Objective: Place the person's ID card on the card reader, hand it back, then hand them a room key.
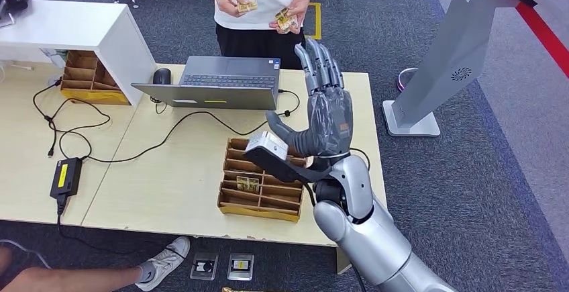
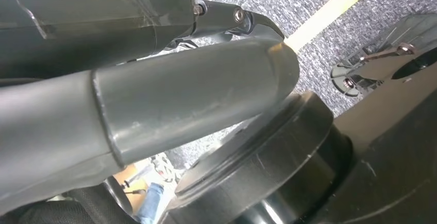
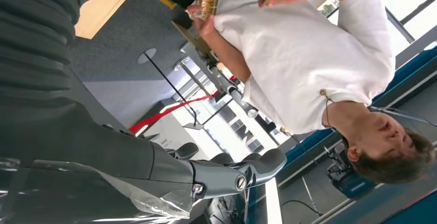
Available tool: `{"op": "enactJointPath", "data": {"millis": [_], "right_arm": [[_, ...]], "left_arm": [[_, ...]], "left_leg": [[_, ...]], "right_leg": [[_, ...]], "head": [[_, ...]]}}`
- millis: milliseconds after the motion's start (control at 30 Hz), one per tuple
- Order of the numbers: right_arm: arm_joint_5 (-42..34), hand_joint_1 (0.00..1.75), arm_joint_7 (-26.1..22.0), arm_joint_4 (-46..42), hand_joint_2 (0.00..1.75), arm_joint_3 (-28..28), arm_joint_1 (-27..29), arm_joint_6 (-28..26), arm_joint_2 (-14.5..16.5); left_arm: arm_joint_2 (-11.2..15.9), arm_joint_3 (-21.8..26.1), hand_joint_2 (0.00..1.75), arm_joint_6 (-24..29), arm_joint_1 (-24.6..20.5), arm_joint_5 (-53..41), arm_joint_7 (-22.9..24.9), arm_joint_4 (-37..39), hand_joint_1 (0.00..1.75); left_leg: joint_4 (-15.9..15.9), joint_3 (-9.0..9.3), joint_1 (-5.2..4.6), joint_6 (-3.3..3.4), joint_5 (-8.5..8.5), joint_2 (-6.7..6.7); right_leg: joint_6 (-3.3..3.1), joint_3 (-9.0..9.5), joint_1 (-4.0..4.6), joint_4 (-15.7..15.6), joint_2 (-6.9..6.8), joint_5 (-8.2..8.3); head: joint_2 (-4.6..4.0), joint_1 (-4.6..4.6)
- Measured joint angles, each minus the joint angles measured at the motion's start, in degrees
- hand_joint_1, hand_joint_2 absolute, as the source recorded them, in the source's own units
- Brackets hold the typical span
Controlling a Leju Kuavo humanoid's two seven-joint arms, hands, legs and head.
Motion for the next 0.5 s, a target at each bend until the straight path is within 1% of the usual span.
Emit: {"op": "enactJointPath", "data": {"millis": [233,500], "right_arm": [[-2.89,0.0,0.44,-7.11,0.0,-0.15,3.86,-0.28,-2.39],[-5.9,0.0,-1.26,-13.66,0.0,-0.67,8.43,0.44,-5.17]], "left_arm": [[0.17,0.49,0.0,0.9,1.23,1.16,-1.16,0.0,0.0],[0.57,0.78,0.0,1.26,1.95,3.26,-1.83,0.02,0.0]], "left_leg": [[0.0,0.0,0.0,0.0,0.0,0.02],[0.0,0.02,0.0,0.0,0.0,0.03]], "right_leg": [[0.0,0.0,0.0,-0.01,0.01,0.0],[0.0,-0.01,0.0,-0.01,0.0,0.0]], "head": [[0.0,0.0],[0.0,-0.01]]}}
